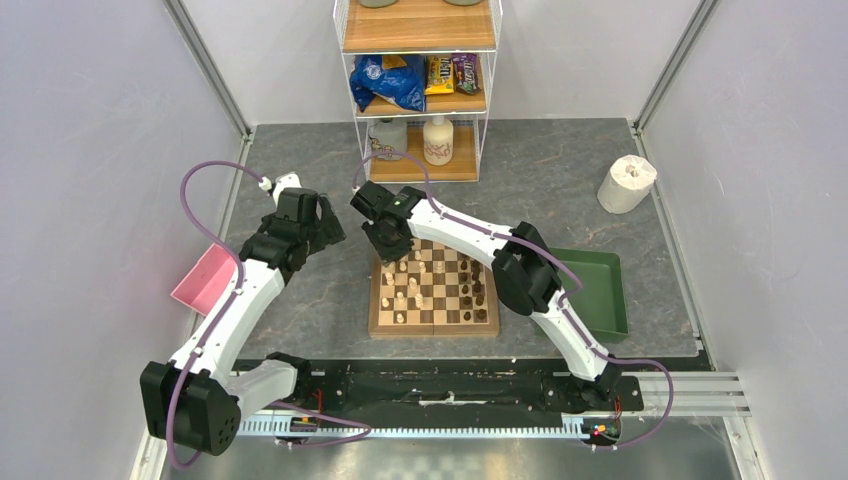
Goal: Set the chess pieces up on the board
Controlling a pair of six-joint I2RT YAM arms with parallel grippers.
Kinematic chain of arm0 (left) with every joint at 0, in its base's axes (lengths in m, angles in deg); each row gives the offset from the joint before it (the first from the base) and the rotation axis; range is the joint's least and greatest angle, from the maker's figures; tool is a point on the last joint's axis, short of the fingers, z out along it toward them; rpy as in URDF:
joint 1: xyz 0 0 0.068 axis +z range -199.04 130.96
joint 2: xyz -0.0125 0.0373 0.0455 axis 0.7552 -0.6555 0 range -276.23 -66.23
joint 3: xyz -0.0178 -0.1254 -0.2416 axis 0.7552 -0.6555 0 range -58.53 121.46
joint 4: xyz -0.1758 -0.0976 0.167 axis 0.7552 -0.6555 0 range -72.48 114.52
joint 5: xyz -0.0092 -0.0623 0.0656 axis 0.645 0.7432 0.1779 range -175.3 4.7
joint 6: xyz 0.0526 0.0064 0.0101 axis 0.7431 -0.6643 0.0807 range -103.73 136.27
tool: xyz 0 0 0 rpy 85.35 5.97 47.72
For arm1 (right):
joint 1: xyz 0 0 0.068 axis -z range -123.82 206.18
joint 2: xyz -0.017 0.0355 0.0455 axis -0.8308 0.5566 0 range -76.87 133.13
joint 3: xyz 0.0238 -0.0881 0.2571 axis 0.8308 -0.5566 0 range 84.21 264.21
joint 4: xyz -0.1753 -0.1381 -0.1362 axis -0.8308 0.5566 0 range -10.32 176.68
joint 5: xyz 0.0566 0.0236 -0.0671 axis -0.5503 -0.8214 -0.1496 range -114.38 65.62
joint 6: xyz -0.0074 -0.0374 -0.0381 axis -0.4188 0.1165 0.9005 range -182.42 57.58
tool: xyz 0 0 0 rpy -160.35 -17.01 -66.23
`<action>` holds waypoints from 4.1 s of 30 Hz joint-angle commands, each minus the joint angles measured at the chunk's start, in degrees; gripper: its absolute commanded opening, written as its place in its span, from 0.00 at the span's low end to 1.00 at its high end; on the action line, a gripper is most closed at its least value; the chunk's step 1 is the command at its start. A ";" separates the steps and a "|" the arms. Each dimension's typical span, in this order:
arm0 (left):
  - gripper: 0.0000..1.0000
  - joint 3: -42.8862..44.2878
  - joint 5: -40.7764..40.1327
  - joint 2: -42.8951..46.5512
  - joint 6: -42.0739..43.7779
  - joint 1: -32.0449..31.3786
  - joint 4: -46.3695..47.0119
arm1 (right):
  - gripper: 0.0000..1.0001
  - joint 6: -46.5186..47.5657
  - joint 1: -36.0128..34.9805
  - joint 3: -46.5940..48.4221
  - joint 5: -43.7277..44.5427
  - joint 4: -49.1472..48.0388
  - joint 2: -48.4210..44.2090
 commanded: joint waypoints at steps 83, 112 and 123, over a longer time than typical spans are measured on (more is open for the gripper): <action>0.95 -0.53 0.56 -0.36 -0.35 0.48 1.96 | 0.35 -2.75 -1.66 -14.93 1.23 -4.47 -13.46; 0.95 -0.71 0.48 0.23 -0.47 0.44 1.96 | 0.50 -1.37 -2.89 -6.28 -3.38 -0.91 -9.47; 0.95 -0.85 -0.27 0.73 -0.59 0.48 1.96 | 0.44 -0.92 -3.15 -6.81 -2.84 -0.52 -8.19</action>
